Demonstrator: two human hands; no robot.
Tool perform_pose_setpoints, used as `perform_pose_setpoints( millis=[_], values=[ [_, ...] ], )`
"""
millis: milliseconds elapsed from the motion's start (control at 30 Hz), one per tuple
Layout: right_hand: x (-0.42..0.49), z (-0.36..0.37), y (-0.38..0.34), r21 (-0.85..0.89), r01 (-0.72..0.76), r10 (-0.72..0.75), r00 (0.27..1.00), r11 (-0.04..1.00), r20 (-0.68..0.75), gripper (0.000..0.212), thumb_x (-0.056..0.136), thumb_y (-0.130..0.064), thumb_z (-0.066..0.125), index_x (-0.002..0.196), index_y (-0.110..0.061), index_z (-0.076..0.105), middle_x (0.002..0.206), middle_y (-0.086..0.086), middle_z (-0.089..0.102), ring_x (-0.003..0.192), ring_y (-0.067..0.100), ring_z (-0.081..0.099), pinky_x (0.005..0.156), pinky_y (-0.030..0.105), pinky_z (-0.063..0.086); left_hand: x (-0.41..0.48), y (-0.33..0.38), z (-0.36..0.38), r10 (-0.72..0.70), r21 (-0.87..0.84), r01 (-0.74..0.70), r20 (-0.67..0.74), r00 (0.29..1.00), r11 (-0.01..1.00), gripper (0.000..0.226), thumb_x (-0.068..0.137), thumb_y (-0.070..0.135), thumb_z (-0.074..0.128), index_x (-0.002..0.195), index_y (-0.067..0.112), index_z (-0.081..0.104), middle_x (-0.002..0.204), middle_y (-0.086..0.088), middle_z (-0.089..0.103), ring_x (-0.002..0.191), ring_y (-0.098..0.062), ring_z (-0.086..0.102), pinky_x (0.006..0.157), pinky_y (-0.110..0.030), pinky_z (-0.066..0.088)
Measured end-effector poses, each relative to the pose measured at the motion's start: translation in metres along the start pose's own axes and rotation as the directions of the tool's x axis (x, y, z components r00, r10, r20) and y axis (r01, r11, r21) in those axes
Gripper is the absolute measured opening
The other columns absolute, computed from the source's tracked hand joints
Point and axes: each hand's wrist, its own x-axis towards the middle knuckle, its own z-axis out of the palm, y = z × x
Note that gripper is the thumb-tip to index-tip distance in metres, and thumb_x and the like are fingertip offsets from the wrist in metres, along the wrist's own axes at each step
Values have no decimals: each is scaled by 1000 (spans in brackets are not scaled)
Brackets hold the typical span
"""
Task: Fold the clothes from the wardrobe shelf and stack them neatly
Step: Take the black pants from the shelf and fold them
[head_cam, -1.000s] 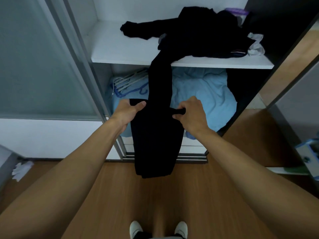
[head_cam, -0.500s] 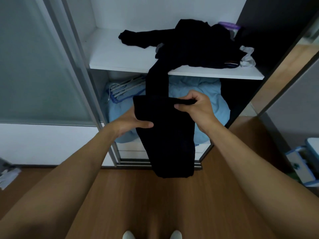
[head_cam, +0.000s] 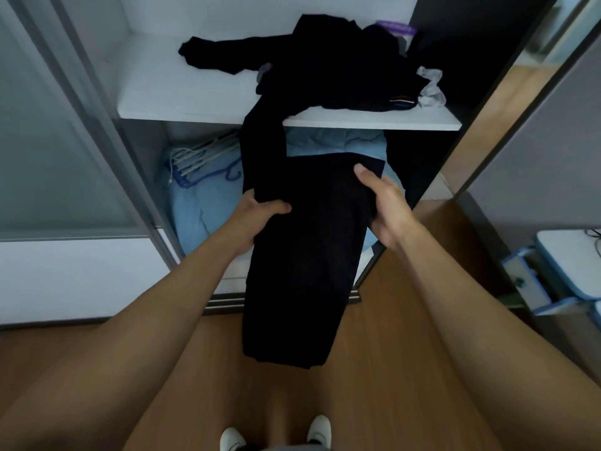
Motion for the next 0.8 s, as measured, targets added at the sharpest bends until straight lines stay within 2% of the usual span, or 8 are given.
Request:
perform_pose_setpoints(
  millis=[133, 267, 367, 433, 467, 567, 667, 800],
  values=[
    [-20, -6, 52, -396, -121, 145, 989, 910, 31, 54, 84, -31, 79, 133, -22, 60, 122, -6, 71, 112, 9, 66, 104, 30, 50, -7, 13, 0, 1, -26, -2, -45, 999, 1000, 31, 75, 12, 77, 105, 13, 70, 89, -4, 77, 84, -21, 74, 67, -30, 58],
    [-15, 14, 65, -263, -93, 115, 991, 960, 70, 34, 84, -23, 79, 116, -21, 69, 115, 0, 74, 110, 14, 69, 102, 33, 51, -15, 27, -30, 43, -64, -47, -66, 997, 997, 31, 77, 25, 82, 105, 19, 70, 96, -1, 78, 87, -18, 74, 70, -27, 58],
    [-4, 30, 55, -172, -74, 105, 978, 982, 179, 20, 83, -26, 78, 102, -21, 78, 112, 4, 75, 108, 17, 70, 87, 22, 55, -29, 20, -64, 11, 45, -12, 11, 1000, 999, 76, 59, 50, 89, 124, 20, 61, 115, 0, 74, 106, -16, 70, 87, -27, 55],
    [1, 39, 48, -121, -86, 111, 971, 989, 210, 16, 83, -27, 77, 98, -23, 80, 110, 5, 76, 107, 19, 71, 84, 21, 56, -41, -2, -77, -74, 114, 62, 100, 992, 992, 110, 48, 58, 92, 139, 12, 50, 132, -6, 64, 122, -19, 61, 105, -31, 45],
    [3, 42, 45, -105, -91, 112, 971, 990, 211, 15, 83, -27, 77, 97, -24, 80, 110, 6, 76, 106, 20, 71, 84, 23, 56, -48, -14, -79, -104, 133, 85, 142, 984, 988, 116, 46, 60, 92, 142, 10, 48, 135, -7, 62, 125, -20, 58, 111, -33, 41],
    [6, 46, 36, -75, -123, 135, 973, 990, 189, 13, 85, -27, 75, 97, -22, 80, 108, 8, 76, 104, 22, 72, 80, 27, 58, -55, -32, -70, -129, 184, 99, 159, 979, 978, 104, 49, 60, 91, 136, 12, 57, 130, -3, 67, 123, -19, 60, 116, -41, 36],
    [9, 48, 23, -39, -160, 164, 977, 986, 136, 24, 86, -27, 76, 107, -15, 75, 110, 10, 75, 103, 24, 73, 78, 31, 59, -50, -28, -57, -98, 150, 70, 186, 978, 986, 83, 62, 50, 89, 133, 17, 60, 128, -1, 68, 122, -18, 61, 112, -38, 40],
    [13, 36, 11, -44, -245, 249, 962, 968, 116, 30, 85, -42, 74, 101, -18, 80, 113, 9, 75, 104, 24, 72, 79, 35, 60, -45, -18, -41, -104, -94, 117, 139, 985, 989, 39, 72, 38, 86, 108, 26, 76, 117, -6, 73, 110, -23, 69, 87, -28, 56]
  ],
)
